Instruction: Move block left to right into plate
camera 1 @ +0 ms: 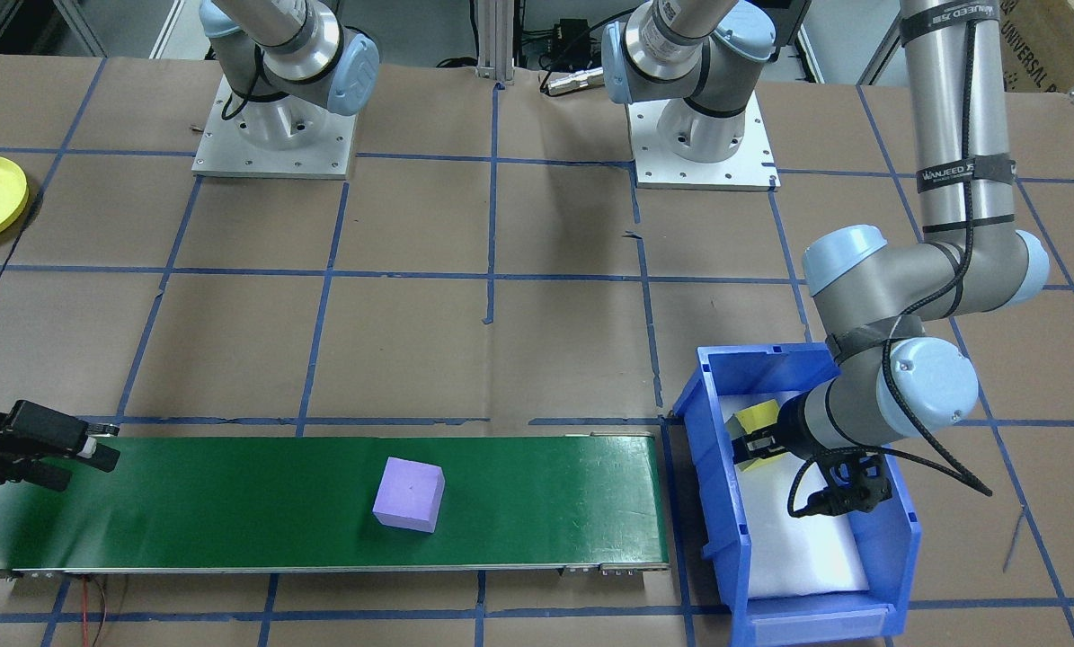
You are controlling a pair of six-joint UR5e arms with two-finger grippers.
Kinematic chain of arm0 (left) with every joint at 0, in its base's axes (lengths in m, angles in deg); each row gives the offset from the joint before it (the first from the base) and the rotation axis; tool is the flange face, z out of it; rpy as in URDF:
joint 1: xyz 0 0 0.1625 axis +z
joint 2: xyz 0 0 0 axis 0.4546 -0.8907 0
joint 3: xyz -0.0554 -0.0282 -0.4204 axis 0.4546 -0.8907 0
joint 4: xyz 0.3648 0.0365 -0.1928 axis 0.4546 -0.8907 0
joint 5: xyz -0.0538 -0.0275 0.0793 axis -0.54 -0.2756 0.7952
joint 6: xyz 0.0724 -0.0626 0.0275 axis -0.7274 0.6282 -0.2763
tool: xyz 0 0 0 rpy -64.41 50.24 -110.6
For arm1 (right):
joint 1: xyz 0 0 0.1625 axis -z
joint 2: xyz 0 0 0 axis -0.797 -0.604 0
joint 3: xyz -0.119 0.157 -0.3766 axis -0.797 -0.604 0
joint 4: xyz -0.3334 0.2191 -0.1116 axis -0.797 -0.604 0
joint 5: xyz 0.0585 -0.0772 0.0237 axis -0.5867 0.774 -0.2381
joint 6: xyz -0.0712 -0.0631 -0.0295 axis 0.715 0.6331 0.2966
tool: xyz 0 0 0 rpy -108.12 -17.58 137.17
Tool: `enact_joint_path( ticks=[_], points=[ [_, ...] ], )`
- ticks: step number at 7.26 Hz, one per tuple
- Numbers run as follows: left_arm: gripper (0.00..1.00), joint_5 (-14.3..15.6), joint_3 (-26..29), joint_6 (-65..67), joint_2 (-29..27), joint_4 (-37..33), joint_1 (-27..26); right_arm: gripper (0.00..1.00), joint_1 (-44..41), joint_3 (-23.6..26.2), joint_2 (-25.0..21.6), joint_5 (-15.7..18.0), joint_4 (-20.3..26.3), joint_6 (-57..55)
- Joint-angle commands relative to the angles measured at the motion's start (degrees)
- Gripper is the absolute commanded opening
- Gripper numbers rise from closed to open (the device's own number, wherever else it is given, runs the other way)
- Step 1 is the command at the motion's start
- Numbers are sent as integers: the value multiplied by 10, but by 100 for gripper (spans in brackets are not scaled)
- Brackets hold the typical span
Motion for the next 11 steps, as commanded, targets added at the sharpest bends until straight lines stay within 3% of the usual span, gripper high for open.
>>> enact_joint_path(
  ticks=[1, 2, 4, 6, 9, 11],
  points=[
    [37, 0, 12, -21, 10, -5, 0, 100, -10, -2, 1, 29, 16, -30],
    [37, 1, 32, -21, 21, -12, 0, 100, -18, -9, 0, 30, 15, -47],
    [37, 2, 139, -25, 20, -88, 0, 100, -18, -9, 8, 23, 15, -47],
    [38, 0, 205, -37, 24, -99, -40, 100, -18, -9, 10, 24, 11, -41],
    [38, 2, 202, -59, 0, -89, -162, 100, -18, 0, 11, 21, 10, -43],
    [38, 5, 178, -60, -39, -60, -185, 100, -18, 7, 8, 22, 9, -43]
  ],
)
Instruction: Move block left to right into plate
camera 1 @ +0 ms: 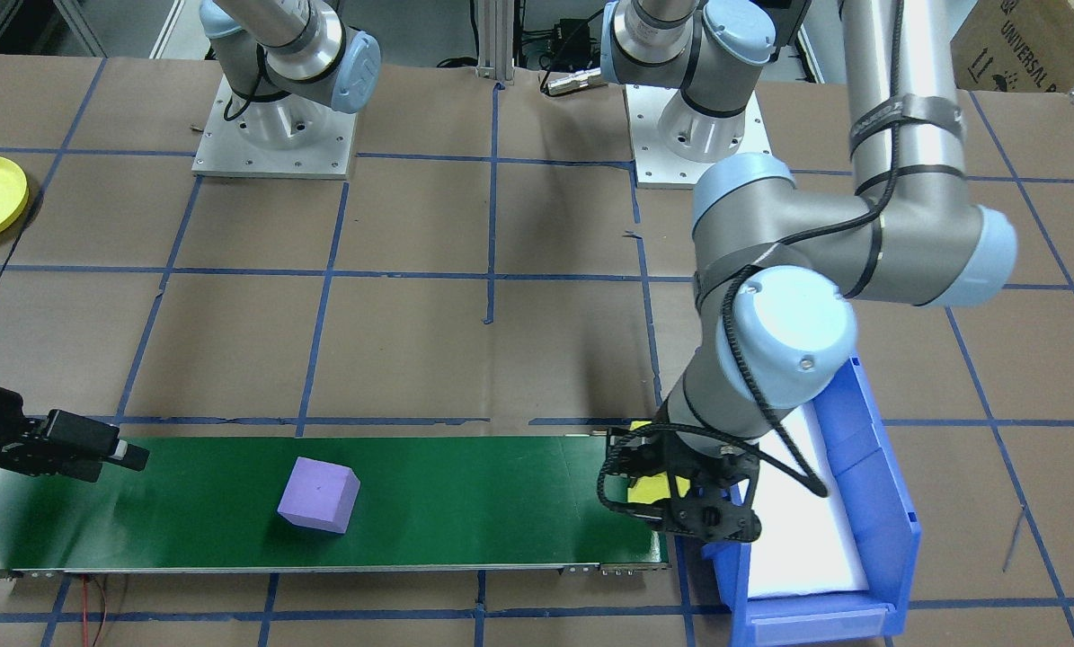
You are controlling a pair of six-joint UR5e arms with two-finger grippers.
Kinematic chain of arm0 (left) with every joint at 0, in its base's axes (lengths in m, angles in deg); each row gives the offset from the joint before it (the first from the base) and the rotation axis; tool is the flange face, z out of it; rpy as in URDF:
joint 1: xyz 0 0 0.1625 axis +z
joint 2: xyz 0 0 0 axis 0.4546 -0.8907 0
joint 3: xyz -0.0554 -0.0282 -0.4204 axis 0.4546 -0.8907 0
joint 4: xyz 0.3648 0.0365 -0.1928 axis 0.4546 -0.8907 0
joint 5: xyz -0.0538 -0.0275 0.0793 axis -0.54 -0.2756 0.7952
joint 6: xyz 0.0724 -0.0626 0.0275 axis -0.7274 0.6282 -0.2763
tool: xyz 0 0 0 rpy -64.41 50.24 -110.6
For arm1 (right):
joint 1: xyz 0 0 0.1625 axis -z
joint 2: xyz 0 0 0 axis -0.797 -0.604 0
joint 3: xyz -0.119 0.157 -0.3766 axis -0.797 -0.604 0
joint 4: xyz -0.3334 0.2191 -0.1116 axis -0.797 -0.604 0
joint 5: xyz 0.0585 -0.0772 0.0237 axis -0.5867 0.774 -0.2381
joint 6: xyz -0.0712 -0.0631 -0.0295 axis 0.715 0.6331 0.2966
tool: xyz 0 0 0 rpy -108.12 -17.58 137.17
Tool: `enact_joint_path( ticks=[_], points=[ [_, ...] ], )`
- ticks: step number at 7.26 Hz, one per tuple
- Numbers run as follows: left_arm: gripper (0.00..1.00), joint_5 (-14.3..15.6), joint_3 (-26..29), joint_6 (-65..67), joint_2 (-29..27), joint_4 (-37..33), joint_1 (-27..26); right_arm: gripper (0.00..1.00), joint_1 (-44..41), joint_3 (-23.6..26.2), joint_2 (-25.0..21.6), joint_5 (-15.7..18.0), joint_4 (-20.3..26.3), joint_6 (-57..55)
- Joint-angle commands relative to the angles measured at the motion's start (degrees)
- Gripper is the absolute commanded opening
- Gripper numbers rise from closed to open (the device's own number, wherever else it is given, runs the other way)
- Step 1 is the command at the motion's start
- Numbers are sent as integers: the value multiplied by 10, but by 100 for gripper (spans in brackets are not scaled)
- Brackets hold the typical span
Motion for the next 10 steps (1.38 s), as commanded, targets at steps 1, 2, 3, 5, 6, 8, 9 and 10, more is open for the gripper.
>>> enact_joint_path(
  ticks=[1, 2, 3, 5, 6, 8, 9, 10],
  points=[
    [38, 0, -38, -9, -23, 30, -19, 100, 0, 7, -2, 0, 0, 0],
    [38, 1, -55, -16, -24, 60, -21, 100, 0, 7, -3, 1, 0, -1],
    [61, 2, -64, -17, -24, 95, -21, 100, 0, 7, -3, -2, 0, -5],
    [100, -4, -63, -15, -14, 101, -22, 100, 0, 3, -4, -2, 0, -5],
    [100, -3, -57, -15, 9, 91, -25, 100, 0, 1, -4, -3, -1, -5],
    [100, -7, -55, -7, 104, 30, -27, 100, 0, 5, -3, -5, -6, -5],
    [100, -6, -61, -7, 158, -11, -28, 100, 0, 3, -3, -5, -6, -10],
    [100, -3, -70, -9, 213, -39, -27, 100, 0, 1, -5, -3, -6, -41]
  ],
)
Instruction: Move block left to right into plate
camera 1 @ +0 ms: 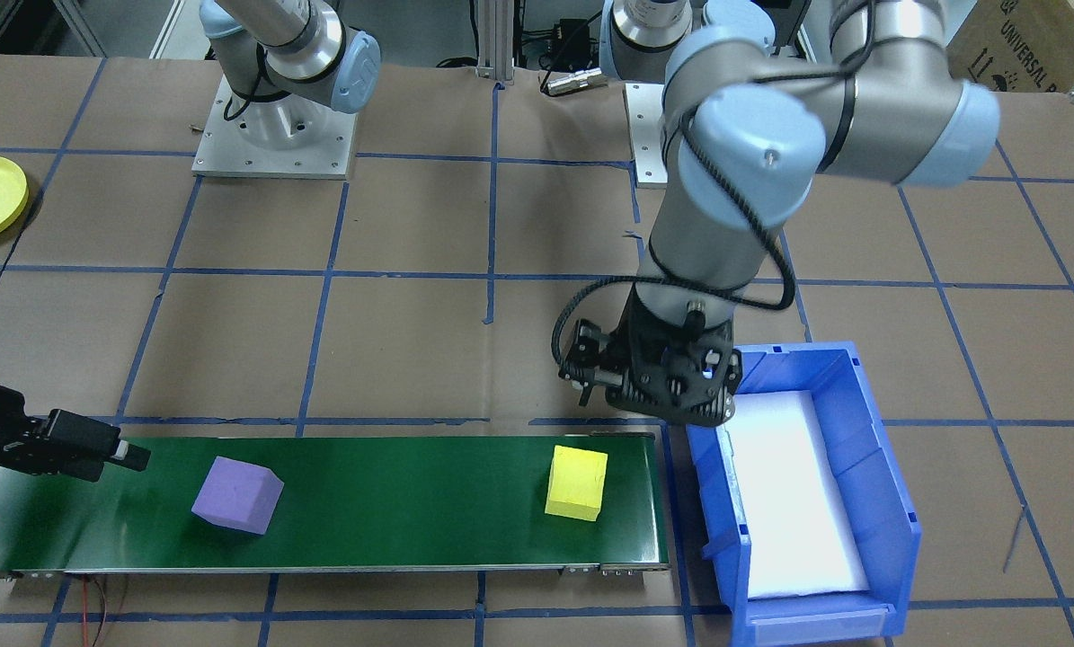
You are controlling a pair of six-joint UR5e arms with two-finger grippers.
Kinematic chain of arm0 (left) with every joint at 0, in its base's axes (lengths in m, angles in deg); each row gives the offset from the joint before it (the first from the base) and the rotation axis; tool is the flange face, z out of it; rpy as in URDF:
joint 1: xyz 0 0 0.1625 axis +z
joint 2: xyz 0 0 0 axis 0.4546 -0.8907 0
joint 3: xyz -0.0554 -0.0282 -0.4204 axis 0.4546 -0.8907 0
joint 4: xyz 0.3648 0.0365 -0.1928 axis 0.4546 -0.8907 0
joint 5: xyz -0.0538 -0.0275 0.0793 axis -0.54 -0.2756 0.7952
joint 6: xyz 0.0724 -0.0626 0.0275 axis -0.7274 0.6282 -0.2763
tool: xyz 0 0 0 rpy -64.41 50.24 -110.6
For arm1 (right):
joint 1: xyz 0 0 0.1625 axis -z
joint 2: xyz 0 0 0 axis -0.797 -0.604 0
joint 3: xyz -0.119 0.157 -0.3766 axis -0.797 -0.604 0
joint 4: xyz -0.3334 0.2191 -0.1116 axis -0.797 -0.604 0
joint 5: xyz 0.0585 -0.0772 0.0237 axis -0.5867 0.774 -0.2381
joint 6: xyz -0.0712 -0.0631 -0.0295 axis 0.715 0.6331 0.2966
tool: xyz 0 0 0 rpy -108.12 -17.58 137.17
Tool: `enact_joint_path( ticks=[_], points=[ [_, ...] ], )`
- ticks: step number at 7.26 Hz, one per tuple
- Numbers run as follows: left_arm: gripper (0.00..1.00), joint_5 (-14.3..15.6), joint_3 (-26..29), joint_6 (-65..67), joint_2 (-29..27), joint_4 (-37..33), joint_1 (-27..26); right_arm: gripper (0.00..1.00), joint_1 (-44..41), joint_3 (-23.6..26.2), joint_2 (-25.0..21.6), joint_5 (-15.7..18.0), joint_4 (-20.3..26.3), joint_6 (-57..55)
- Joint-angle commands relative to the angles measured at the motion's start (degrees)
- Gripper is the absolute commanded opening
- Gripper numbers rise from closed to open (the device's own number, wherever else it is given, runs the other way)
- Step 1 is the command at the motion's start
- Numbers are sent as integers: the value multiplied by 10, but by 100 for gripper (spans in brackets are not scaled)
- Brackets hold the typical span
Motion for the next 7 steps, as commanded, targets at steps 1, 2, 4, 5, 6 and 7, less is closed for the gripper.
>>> enact_joint_path(
  ticks=[1, 2, 4, 5, 6, 7],
  points=[
    [100, 5, -20, -1, 117, -100, 9, 100, 0, -2, -1, 3, -14, -65],
    [100, 6, -34, -4, 126, -131, 35, 100, -1, 1, 3, 5, -25, -70],
    [100, 9, -70, -2, 142, -130, 39, 100, -11, -3, 3, 25, -48, -73],
    [100, 10, -73, -4, 151, -133, 43, 100, -13, -3, 7, 25, -54, -74],
    [100, 9, -73, -4, 152, -130, 41, 100, -15, -3, 8, 25, -57, -82],
    [100, 7, -73, -3, 152, -125, 41, 100, -27, -3, 9, 28, -74, -97]
  ],
)
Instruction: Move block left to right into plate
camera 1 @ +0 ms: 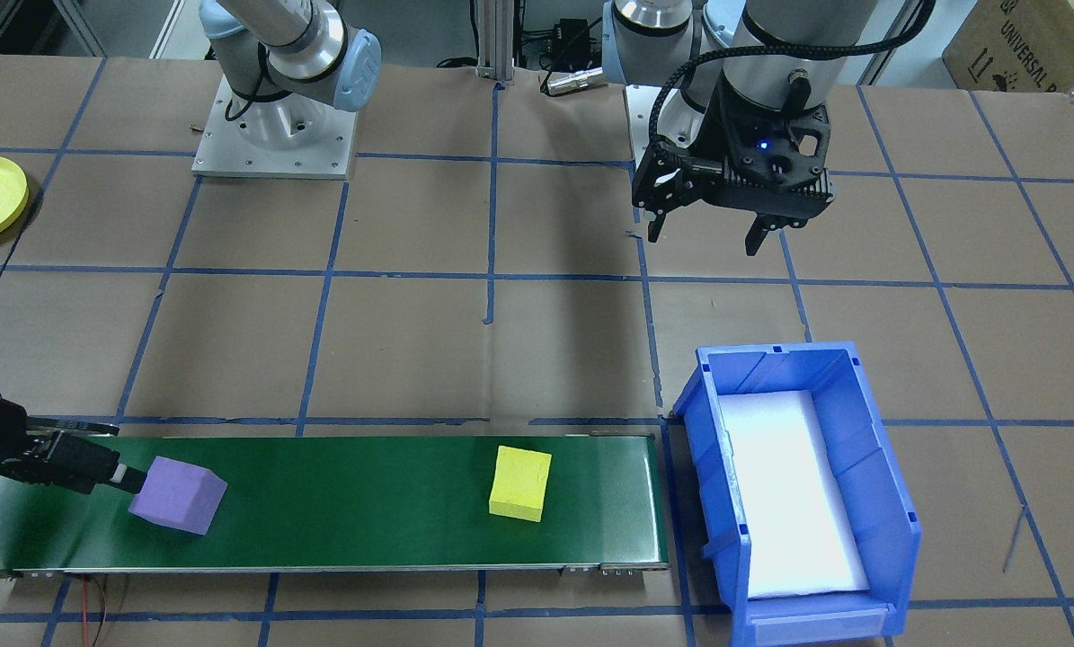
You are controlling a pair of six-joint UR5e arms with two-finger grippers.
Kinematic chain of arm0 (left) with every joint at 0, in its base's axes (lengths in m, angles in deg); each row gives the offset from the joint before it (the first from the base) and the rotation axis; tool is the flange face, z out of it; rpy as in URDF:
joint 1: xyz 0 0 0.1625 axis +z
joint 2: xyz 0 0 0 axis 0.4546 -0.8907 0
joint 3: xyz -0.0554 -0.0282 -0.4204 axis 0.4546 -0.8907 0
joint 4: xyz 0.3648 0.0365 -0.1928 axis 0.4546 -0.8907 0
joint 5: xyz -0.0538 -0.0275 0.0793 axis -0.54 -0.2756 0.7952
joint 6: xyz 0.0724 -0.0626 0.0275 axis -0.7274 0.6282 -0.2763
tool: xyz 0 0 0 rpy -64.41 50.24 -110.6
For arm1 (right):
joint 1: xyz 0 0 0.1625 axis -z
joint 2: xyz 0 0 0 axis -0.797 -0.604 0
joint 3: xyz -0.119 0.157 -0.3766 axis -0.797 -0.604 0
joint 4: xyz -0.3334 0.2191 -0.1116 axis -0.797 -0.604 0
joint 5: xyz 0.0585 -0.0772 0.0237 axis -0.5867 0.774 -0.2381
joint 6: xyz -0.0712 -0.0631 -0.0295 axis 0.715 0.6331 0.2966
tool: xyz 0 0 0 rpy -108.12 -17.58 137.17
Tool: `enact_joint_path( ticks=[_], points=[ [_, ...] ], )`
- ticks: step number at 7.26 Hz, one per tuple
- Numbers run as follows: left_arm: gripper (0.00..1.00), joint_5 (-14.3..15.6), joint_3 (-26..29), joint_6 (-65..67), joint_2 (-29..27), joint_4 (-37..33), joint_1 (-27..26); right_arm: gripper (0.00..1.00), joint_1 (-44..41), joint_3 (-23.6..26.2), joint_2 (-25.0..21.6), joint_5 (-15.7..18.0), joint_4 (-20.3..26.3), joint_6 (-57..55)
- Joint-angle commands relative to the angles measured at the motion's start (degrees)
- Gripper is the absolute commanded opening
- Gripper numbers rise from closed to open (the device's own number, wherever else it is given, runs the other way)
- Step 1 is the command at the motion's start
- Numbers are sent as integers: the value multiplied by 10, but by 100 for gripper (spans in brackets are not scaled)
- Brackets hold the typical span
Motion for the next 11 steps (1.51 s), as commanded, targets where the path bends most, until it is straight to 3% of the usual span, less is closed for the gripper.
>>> enact_joint_path(
  ticks=[1, 7, 9, 10, 11],
  points=[
    [100, -1, -1, -2, 3, 7, 1, 100, -16, -1, 1, 18, -18, -23],
    [100, -9, -9, -7, 23, 9, 25, 100, -16, -2, 16, 66, -64, -44],
    [100, -7, -12, -7, 31, 4, 21, 100, -16, -2, 23, 122, -97, -45],
    [100, -7, -20, -8, 30, 8, 22, 100, -16, -2, 25, 124, -100, -45],
    [100, -7, -23, -7, 30, 9, 21, 84, -16, 0, 25, 148, -100, -44]
  ],
)
